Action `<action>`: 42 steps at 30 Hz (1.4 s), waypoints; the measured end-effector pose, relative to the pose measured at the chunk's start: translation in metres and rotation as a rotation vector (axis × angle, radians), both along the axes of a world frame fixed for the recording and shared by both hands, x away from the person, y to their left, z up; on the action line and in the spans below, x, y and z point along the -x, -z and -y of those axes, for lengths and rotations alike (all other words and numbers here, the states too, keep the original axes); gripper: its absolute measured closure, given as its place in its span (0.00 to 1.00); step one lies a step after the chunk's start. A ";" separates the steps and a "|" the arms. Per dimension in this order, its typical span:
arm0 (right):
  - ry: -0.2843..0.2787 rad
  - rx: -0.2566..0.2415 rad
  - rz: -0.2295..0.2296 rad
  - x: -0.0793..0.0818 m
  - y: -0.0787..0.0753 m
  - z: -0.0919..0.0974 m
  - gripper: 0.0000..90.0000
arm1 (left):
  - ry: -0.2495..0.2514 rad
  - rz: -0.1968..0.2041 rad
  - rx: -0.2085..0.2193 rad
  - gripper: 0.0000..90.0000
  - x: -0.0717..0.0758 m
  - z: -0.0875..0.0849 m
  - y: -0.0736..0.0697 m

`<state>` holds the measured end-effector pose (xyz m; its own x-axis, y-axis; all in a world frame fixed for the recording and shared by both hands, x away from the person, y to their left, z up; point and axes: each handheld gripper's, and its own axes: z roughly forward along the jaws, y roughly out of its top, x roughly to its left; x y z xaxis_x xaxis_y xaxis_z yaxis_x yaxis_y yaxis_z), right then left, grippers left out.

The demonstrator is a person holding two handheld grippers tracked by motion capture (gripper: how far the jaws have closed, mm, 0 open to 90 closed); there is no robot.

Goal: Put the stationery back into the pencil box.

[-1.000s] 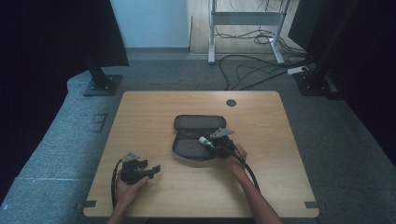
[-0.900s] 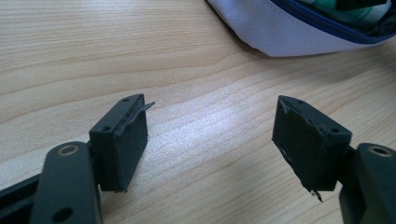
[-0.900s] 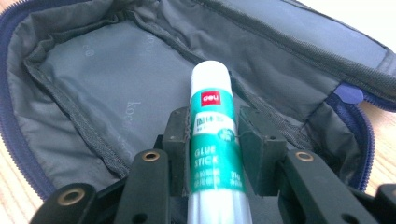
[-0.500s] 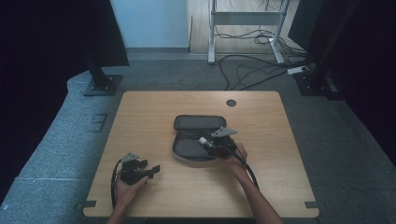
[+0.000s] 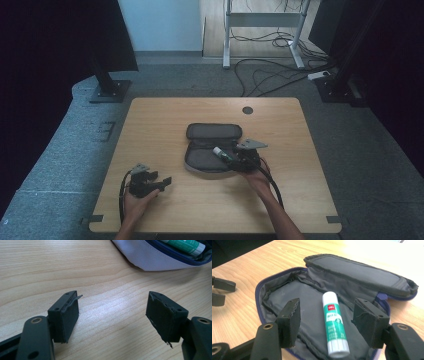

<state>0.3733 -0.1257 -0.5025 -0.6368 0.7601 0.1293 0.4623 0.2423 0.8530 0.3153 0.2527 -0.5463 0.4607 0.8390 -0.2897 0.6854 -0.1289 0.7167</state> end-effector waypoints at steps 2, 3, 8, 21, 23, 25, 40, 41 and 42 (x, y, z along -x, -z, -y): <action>0.006 -0.002 0.002 0.003 0.000 0.003 0.42 | -0.001 0.002 0.001 0.29 0.000 0.000 0.000; 0.006 -0.003 0.002 0.004 0.000 0.004 0.42 | -0.001 0.002 0.002 0.29 0.001 0.000 -0.001; 0.025 -0.019 0.015 0.012 -0.002 0.014 0.42 | 0.000 0.002 0.002 0.29 0.001 0.000 -0.001; 0.078 -0.036 0.037 0.047 0.001 0.054 0.42 | 0.001 0.007 0.002 0.29 0.006 -0.001 -0.001; 0.090 -0.033 0.037 0.054 0.005 0.063 0.41 | -0.001 0.006 -0.001 0.29 0.007 -0.001 -0.001; 0.104 -0.027 0.033 0.061 0.010 0.074 0.41 | -0.003 0.004 -0.003 0.29 0.007 -0.001 -0.001; 0.192 0.036 -0.027 0.092 0.041 0.120 0.40 | -0.001 0.005 -0.015 0.29 0.009 0.000 0.000; 0.197 0.041 -0.033 0.091 0.042 0.121 0.40 | -0.001 0.006 -0.013 0.29 0.009 0.000 0.000; 0.202 0.044 -0.041 0.090 0.044 0.122 0.40 | -0.002 0.006 -0.012 0.29 0.009 0.000 0.000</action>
